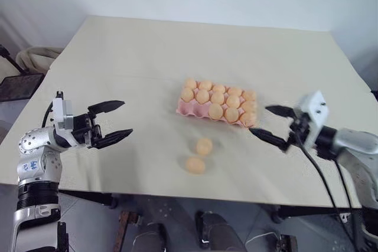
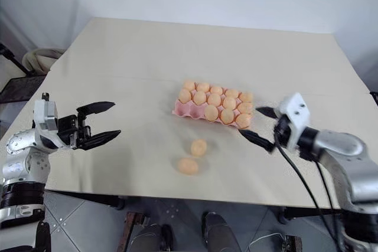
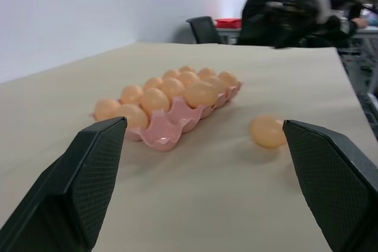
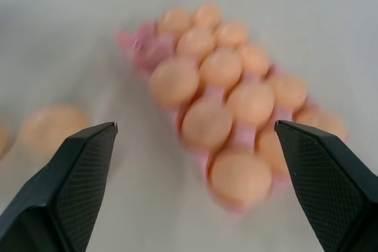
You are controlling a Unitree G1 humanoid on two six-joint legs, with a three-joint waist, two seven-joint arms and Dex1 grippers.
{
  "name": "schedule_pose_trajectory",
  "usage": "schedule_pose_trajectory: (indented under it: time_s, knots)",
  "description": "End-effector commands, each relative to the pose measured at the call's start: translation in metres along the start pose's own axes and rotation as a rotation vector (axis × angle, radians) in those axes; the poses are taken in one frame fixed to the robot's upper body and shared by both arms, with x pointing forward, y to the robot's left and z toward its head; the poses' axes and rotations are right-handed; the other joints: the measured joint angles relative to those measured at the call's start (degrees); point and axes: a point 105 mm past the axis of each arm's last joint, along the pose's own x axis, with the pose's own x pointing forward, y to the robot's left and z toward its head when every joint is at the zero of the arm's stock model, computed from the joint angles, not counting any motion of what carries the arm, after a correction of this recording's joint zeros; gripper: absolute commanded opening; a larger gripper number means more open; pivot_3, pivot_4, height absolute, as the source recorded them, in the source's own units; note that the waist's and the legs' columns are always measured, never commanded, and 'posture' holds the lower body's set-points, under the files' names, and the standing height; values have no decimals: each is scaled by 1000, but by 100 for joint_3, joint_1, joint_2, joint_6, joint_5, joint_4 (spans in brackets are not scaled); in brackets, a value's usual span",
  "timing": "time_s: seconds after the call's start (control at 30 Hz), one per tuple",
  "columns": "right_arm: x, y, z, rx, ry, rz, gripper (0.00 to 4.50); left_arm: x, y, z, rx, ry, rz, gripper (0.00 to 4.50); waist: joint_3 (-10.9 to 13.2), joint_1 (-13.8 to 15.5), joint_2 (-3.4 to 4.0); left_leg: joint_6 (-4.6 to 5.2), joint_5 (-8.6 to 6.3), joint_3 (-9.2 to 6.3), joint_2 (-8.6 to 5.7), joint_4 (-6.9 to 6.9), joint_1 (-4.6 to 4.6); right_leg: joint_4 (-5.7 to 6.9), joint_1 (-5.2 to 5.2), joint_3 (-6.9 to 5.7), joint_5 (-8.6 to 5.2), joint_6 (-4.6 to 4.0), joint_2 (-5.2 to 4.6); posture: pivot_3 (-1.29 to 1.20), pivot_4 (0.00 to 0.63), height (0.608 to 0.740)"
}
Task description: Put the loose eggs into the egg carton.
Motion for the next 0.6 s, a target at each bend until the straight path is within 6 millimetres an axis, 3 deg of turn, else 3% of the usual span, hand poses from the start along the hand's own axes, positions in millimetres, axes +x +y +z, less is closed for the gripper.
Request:
schedule_pose_trajectory:
  time_s: [0.03, 0.23, 0.6]
  knots:
    - [-21, 12, 13, -50, -54, 68, 4466, -4, 0, 7, 29, 14, 28, 4500, 0, -16, 0, 1, 0, 0, -1, 3, 3, 3, 4, 1, 0, 1, 0, 0, 150, 740]
    - [-35, 25, 5, -65, -54, 140, 4466, -6, 1, 3, 25, 45, 113, 4500, 0, -29, 0, 7, 11, -3, -2, 5, 19, 8, 17, 2, 7, 3, -3, 0, 150, 740]
    - [-31, 25, 11, -73, -85, 180, 4466, 4, -28, 4, -2, 55, 260, 4500, 0, -17, 0, -3, 11, -15, -1, -4, 18, 6, 17, -3, 3, -7, -7, 0, 150, 740]
